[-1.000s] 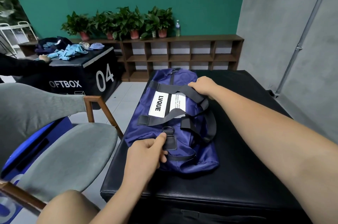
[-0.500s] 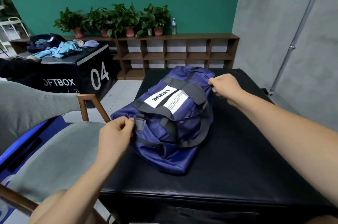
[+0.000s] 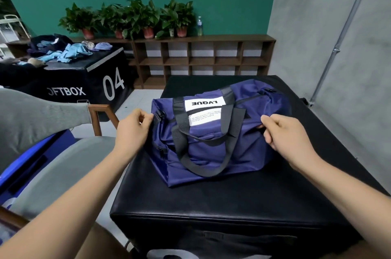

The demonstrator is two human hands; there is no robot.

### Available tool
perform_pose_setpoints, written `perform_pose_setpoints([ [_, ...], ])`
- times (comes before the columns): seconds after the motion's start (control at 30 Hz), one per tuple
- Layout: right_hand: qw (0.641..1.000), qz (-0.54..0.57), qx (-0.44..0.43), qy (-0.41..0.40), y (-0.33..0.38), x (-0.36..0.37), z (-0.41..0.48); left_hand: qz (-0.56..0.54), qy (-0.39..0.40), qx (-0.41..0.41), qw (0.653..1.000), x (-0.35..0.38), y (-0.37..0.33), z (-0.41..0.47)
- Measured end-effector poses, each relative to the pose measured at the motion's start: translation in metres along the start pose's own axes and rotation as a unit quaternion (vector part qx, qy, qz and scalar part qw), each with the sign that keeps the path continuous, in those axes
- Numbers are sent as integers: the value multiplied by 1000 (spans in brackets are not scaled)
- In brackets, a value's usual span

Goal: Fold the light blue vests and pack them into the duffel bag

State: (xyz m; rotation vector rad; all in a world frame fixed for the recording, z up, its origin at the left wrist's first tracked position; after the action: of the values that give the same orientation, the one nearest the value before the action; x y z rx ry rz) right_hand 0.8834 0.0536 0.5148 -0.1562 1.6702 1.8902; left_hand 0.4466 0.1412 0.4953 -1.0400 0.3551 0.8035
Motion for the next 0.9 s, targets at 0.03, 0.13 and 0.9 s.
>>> perform_pose_setpoints([
  [0.03, 999, -28, -31, -1, 7, 0, -6, -14, -7, 12, 1000, -5, -5, -5],
  [0.13, 978, -124, -167, 0, 35, 14, -31, -19, -14, 78, 997, -14, -27, -27],
  [0.9, 732, -494, -469, 18, 89, 74, -48, 156, 36, 433, 887, -2, -115, -64],
])
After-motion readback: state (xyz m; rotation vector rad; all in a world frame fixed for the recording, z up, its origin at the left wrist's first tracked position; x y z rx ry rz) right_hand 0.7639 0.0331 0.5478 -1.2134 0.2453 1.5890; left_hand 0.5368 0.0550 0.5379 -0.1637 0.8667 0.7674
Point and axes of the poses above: each hand's wrist, its own z-axis towards the middle knuckle, its own x-axis out of the palm, y = z × x, the point moved 10 cm from there along z, towards the middle knuckle, and after that the axes turned 7 degrees about x, right-handed, at the moved point
